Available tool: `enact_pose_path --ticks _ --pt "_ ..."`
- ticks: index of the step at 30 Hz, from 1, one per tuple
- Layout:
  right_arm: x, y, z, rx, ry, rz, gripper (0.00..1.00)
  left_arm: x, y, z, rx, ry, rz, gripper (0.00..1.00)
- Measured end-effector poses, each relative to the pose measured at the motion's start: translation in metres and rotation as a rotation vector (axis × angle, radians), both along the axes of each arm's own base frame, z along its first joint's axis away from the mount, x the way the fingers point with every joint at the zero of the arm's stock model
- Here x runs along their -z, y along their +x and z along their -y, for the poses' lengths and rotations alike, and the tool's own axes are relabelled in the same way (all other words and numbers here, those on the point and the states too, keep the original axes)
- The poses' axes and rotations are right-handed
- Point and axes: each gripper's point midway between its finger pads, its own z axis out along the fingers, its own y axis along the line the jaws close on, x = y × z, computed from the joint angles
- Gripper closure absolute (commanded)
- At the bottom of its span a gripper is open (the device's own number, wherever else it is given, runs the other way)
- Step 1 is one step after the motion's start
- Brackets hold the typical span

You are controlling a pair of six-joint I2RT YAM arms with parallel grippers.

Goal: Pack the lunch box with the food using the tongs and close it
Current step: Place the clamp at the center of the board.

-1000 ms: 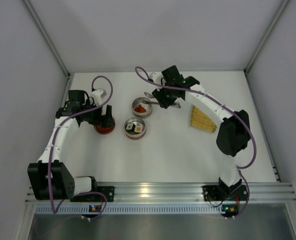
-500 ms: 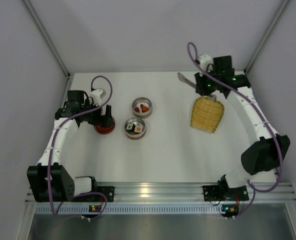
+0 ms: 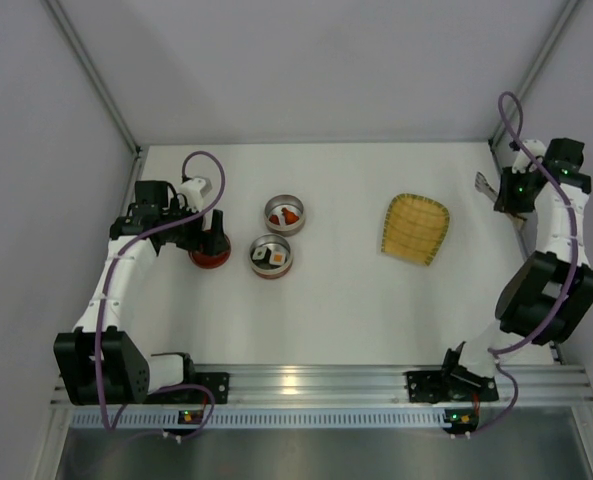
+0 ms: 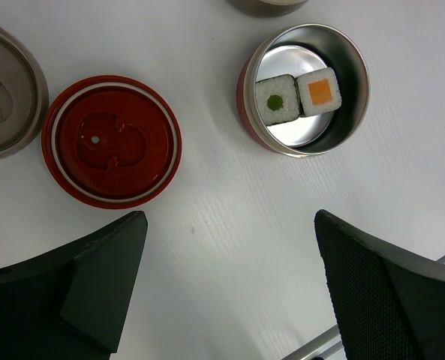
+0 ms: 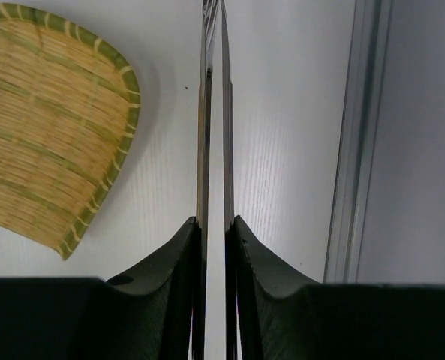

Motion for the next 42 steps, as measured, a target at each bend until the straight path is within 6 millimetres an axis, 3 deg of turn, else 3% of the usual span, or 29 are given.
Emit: enact_pose_path --ticks 4,8,18,24,29,30,31,34,42 --pt "0.041 0.001 0.011 -0.002 0.026 -0.086 0.76 0.000 0.000 0.000 0.000 0.000 0.000 0.02" --pt "0.079 -0.008 0.007 -0.025 0.059 -0.173 0.75 0.000 0.000 0.000 0.000 -0.001 -0.001 0.02" --pt "0.120 -0.025 0.001 -0.057 0.071 -0.246 0.66 0.000 0.000 0.000 -0.002 -0.002 -0.003 0.02" --pt "0.149 -0.053 -0.008 -0.082 0.084 -0.330 0.62 0.000 0.000 0.000 -0.002 -0.002 -0.002 0.02" --pt "0.159 -0.064 -0.010 -0.099 0.077 -0.362 0.50 0.000 0.000 0.000 -0.003 -0.001 -0.002 0.02" --pt "0.161 -0.065 -0.010 -0.102 0.076 -0.366 0.43 0.000 0.000 0.000 -0.002 0.000 -0.001 0.02" --pt "0.162 -0.067 -0.010 -0.104 0.075 -0.370 0.28 0.000 0.000 0.000 -0.002 0.000 -0.001 0.02" --pt "0.163 -0.070 -0.010 -0.117 0.066 -0.375 0.17 0.000 -0.001 0.000 -0.002 0.000 -0.003 0.02" --pt "0.135 -0.067 -0.011 -0.141 0.040 -0.312 0.01 -0.010 -0.001 0.000 -0.003 0.000 0.000 0.02"
